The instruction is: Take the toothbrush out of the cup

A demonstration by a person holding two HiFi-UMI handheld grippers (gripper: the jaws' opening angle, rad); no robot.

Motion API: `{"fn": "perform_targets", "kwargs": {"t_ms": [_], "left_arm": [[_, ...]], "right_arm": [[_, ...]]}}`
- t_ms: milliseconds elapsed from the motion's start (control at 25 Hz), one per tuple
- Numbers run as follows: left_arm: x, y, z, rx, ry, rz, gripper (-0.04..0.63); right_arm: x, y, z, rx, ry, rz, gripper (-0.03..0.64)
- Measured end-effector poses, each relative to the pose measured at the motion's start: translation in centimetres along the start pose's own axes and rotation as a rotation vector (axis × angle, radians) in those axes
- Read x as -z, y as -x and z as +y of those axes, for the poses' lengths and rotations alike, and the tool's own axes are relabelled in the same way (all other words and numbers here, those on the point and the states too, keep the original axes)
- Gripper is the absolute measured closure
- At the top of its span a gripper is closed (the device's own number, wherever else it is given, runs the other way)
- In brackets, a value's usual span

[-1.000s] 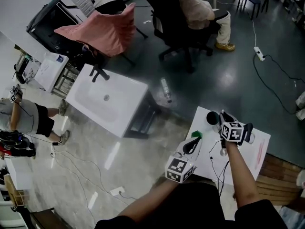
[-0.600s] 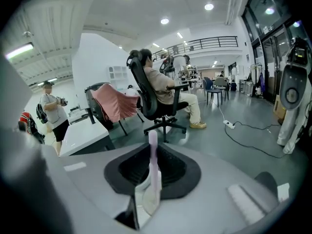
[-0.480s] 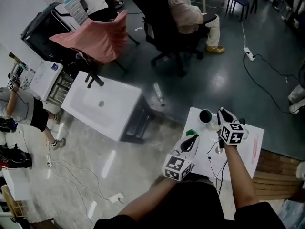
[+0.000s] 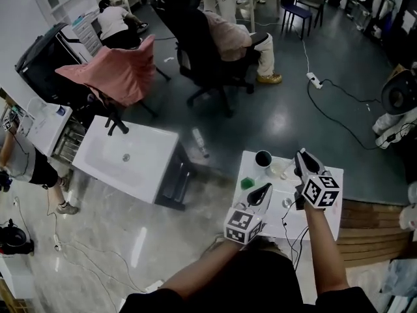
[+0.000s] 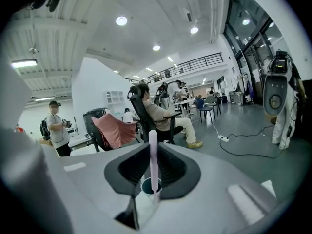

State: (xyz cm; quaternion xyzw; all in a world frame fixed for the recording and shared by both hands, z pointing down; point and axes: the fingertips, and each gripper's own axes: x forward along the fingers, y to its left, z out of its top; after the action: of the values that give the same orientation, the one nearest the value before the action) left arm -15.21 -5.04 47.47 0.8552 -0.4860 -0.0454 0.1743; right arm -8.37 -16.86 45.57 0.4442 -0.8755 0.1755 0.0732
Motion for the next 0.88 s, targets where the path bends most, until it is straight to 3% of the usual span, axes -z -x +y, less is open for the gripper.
{"fn": "perform_targets", "kwargs": {"t_ms": [520,880], "left_arm": [[3.9,-5.4,-12.1,0.28,-0.031,0.081,0.594],[7.5,-9.7,-20.8,0.437,-0.043,0.169,0.594]], "right_arm": [[4.8,14.5,-9.8,0.266,-0.037,0.0,0.568],[10.1,24.0,-19.4,0.452,-0.157,0.053,0.568]]}}
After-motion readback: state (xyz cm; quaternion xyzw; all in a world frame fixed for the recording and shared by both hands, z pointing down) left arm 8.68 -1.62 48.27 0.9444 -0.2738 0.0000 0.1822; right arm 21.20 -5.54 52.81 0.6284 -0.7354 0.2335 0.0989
